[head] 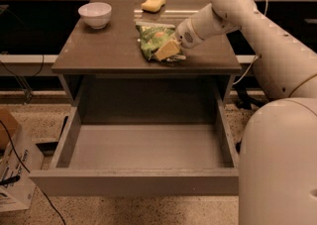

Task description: Place green jalapeno chip bag into top drawer

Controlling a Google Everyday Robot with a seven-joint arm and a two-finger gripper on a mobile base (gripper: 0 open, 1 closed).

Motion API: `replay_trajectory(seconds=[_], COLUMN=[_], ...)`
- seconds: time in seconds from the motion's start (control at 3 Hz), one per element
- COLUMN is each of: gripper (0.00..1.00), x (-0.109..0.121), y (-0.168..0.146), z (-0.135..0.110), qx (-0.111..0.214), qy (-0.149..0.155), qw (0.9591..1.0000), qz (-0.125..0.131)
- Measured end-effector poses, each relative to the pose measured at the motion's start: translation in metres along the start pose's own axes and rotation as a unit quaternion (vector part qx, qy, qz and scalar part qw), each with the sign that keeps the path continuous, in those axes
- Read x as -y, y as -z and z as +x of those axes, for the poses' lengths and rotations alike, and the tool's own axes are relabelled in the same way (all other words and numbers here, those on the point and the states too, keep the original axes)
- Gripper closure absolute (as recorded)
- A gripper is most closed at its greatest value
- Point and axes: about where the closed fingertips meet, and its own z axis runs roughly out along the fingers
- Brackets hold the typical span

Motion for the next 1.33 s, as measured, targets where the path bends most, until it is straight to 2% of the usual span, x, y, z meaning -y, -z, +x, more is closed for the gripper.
replay_trajectory(seconds=[0.33, 0.67, 1.0, 1.33], gripper=[0.74, 0.97, 1.0, 1.0], x=[-0.007, -0.027, -0.063, -0.106], y=[0.011, 0.049, 0.094, 0.128], z=[-0.002, -0.014, -0.022, -0.006], qx=[-0.004, 0.004, -0.002, -0.027], qy=[0.009, 0.042, 0.075, 0.072], qw=[0.9999, 0.9988, 0.9962, 0.9962], qz=[0.007, 0.027, 0.045, 0.042])
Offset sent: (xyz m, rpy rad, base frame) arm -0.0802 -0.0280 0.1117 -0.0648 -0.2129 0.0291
